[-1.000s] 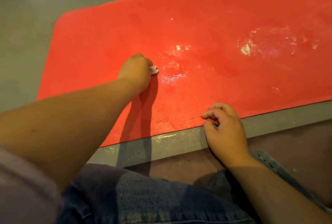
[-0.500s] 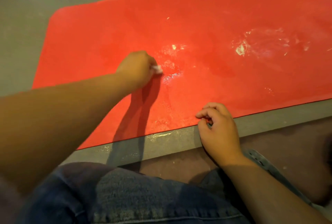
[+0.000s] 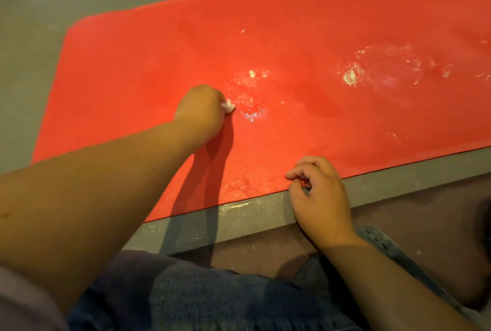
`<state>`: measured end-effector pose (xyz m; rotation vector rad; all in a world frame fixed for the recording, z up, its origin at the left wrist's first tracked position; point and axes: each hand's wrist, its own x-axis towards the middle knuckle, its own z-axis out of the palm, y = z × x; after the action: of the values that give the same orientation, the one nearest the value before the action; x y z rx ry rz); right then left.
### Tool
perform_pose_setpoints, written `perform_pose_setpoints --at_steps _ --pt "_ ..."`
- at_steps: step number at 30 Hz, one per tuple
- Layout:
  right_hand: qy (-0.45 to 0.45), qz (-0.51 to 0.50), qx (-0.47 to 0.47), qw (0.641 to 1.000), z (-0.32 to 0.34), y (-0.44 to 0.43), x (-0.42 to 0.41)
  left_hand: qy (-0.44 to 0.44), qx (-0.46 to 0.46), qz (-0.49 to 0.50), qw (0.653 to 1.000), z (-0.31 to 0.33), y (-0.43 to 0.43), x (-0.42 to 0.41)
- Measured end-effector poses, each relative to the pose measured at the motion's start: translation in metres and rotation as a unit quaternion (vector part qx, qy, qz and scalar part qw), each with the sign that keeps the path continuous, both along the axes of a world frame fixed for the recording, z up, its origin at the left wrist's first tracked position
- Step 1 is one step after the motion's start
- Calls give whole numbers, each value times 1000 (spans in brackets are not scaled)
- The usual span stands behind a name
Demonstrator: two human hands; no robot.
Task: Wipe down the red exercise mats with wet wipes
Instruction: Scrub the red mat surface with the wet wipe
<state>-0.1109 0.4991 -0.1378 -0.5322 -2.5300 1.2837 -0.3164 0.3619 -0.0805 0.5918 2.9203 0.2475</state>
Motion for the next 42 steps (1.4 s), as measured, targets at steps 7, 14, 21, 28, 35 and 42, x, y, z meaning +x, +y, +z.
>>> perform_pose_setpoints --at_steps 7,14,21,28,35,42 --pt "35 -63 -60 996 6 -3 -1 -67 10 -220 973 1 7 92" --pt "15 90 46 995 14 -37 -2 -160 11 -172 972 26 -38 80" --pt "-20 98 107 989 18 -63 -33 -118 -16 -165 979 19 -76 61" --pt "-25 224 199 954 18 -62 -57 -252 -201 -90 942 3 -104 37" --pt "-56 28 181 982 26 40 -9 -236 -201 -107 945 -4 -108 33" --pt "-59 147 168 973 18 -53 -27 -227 -206 -105 946 -4 -106 31"
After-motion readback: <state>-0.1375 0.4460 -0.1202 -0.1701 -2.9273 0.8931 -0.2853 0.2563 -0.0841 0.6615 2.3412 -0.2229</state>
